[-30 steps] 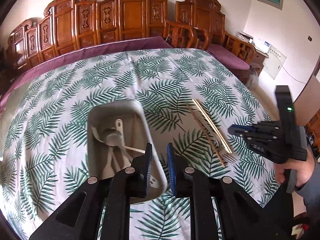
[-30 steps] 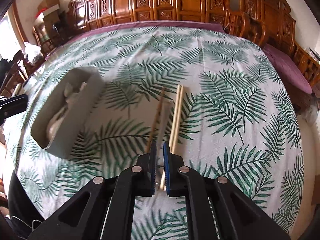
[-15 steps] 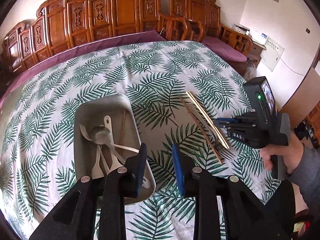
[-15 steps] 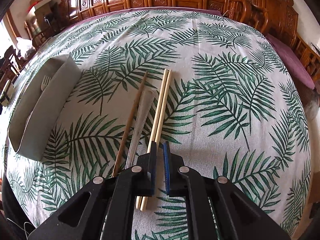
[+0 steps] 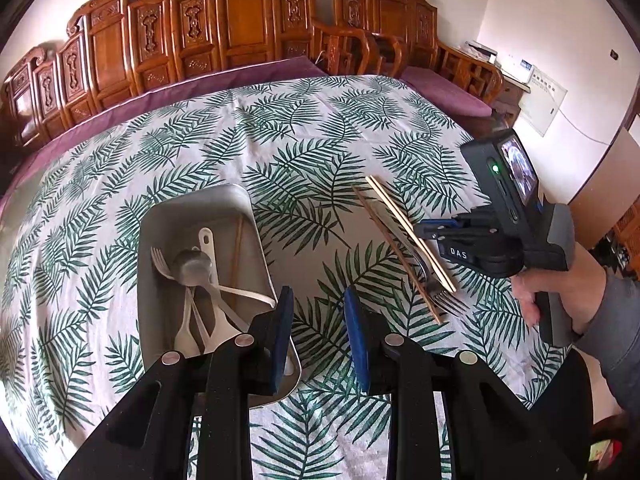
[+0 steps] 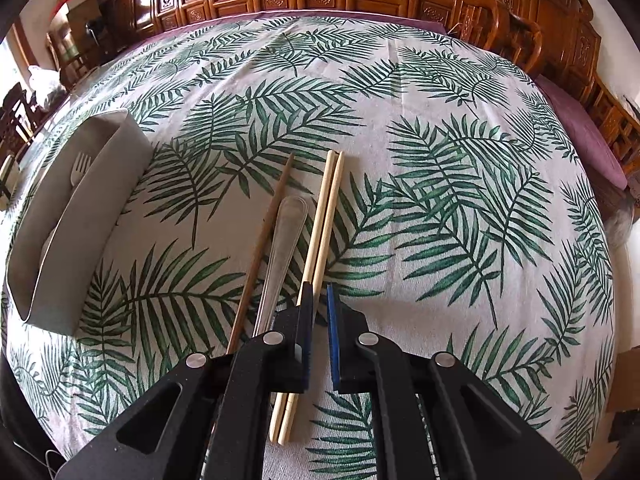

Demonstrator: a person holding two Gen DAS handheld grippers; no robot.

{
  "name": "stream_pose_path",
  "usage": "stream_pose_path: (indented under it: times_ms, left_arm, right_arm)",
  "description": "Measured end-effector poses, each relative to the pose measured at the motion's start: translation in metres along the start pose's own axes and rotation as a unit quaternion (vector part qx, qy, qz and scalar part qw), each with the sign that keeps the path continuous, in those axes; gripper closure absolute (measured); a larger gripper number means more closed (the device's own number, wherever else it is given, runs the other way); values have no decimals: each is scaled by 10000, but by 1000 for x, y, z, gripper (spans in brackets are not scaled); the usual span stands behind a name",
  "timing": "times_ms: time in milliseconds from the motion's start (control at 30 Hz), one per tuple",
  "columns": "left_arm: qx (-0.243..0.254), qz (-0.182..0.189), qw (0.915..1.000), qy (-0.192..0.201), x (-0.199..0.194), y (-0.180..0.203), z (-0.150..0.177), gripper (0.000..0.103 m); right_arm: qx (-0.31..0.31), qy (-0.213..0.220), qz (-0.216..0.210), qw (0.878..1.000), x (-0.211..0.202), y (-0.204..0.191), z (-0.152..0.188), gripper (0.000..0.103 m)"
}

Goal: Organize utensils
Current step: 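Move the right tool to the chopsticks and grasp a bamboo chopstick, then grasp a wooden chopstick with the left tool while the right tool holds its chopstick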

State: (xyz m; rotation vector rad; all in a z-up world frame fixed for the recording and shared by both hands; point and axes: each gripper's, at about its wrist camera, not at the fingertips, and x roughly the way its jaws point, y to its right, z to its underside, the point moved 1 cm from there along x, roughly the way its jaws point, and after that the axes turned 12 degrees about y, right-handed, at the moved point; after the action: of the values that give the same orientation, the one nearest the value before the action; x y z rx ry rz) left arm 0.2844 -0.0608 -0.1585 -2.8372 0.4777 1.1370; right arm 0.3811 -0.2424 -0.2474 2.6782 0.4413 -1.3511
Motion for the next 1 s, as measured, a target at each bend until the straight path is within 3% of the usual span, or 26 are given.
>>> stream_pose_path:
  times_ms: [367,1000]
  left_arm:
    - [9,27,10000,-89,12,7,1,78]
    - [75,345,9980,-528,93,73,-5,78]
  right_arm:
    - [35,-106,25,9999,5,5,-1,97]
    - [501,319,-310,9978,-63,38,45,97]
